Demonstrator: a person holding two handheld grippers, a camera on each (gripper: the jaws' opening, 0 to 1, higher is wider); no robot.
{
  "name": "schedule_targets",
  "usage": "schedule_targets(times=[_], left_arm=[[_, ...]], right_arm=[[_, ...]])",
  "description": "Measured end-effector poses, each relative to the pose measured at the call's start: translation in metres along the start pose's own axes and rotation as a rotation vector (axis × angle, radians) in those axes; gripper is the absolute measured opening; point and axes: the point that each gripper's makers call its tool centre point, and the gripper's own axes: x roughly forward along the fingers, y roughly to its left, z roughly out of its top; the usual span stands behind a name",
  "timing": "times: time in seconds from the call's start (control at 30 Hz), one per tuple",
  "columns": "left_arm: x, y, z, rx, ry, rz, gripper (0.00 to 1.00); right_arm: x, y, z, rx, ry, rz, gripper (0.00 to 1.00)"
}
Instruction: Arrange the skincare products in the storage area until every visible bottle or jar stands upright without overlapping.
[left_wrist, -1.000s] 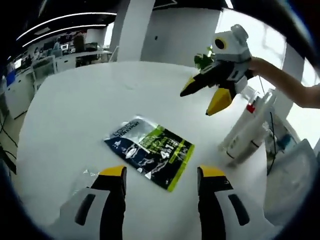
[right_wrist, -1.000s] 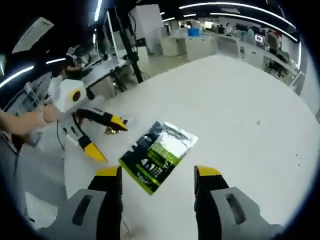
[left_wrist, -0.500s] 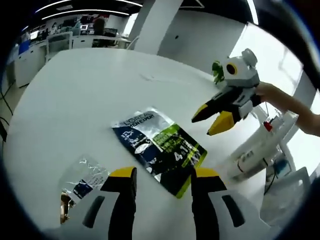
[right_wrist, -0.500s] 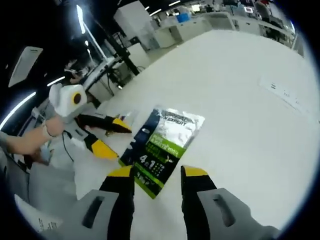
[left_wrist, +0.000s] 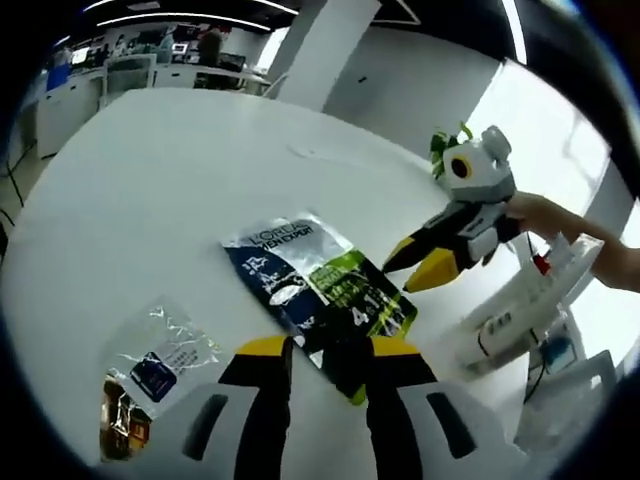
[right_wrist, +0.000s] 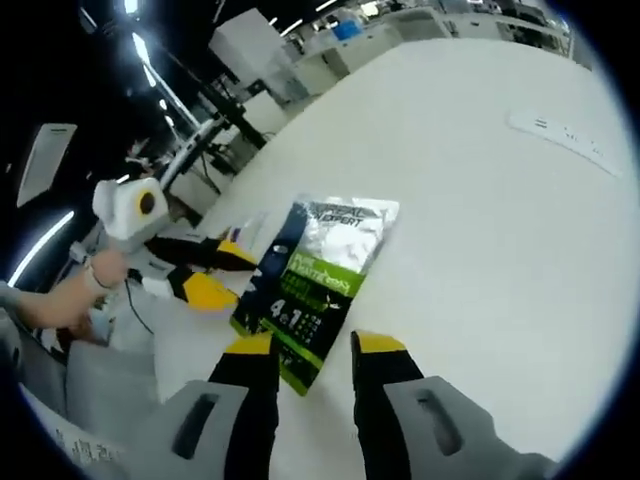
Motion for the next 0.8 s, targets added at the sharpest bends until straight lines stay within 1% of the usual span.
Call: schedule_targets(times=[0.03, 0.07, 0.13, 0.17, 0.27, 0.3, 0.33, 0.37, 0.5, 0.6, 0.63, 0.67, 0.7, 0.73, 0.77, 0.8], left_arm=[[0.000, -0.001, -0.001, -0.014, 0.004, -0.009, 0.20], [-0.001, -0.004, -0.003, -0.017, 0.001, -0.009, 0.20], [-0.003, -0.003, -0.002, -0.054, -0.023, 0.002, 0.20], [-0.004, -0.002, 0.000, -0.068, -0.043, 0.007, 0.20], [-0.006, -0.004, -0.004, -0.074, -0.038, 0.007, 0.17], [-0.007, -0.005, -0.004, -0.069, -0.038, 0.008, 0.16], [-0.007, -0.005, -0.004, -0.069, -0.038, 0.007, 0.17], [-0.008, -0.006, -0.004, -0.069, -0.038, 0.007, 0.18], [-0.009, -0.011, -0.003, -0.061, -0.040, 0.002, 0.22], [-0.008, -0.016, -0.006, -0.054, -0.028, -0.011, 0.24], [-0.007, -0.017, -0.008, -0.050, -0.020, -0.014, 0.24], [-0.007, -0.017, -0.008, -0.029, -0.031, -0.009, 0.23], [-0.008, -0.018, -0.009, -0.036, -0.025, -0.010, 0.23], [-0.009, -0.017, -0.010, -0.049, -0.023, -0.011, 0.23], [-0.010, -0.018, -0.009, -0.059, -0.027, -0.017, 0.24], [-0.012, -0.018, -0.009, -0.066, -0.031, -0.022, 0.24]], right_arm=[[0.000, 0.005, 0.000, 0.015, -0.003, 0.018, 0.23], [0.000, 0.003, 0.000, 0.028, -0.003, 0.009, 0.22], [0.001, 0.007, 0.002, 0.072, -0.021, 0.041, 0.21], [0.000, 0.015, -0.004, 0.109, 0.006, 0.062, 0.20], [0.005, 0.022, -0.014, 0.085, 0.033, 0.064, 0.13], [0.009, 0.023, -0.020, 0.085, 0.042, 0.069, 0.10], [0.010, 0.026, -0.022, 0.093, 0.042, 0.082, 0.09], [0.012, 0.033, -0.024, 0.125, 0.047, 0.114, 0.09], [0.014, 0.035, -0.025, 0.112, 0.044, 0.106, 0.06], [0.014, 0.040, -0.023, 0.102, 0.044, 0.124, 0.05], [0.013, 0.046, -0.023, 0.066, 0.050, 0.152, 0.05], [0.012, 0.045, -0.022, 0.063, 0.049, 0.127, 0.03], [0.004, 0.026, 0.000, 0.007, 0.022, 0.101, 0.03], [0.001, 0.030, 0.005, -0.001, 0.008, 0.115, 0.01], [-0.004, 0.035, 0.007, 0.014, 0.008, 0.122, 0.01], [-0.005, 0.041, 0.008, 0.006, -0.002, 0.116, 0.01]])
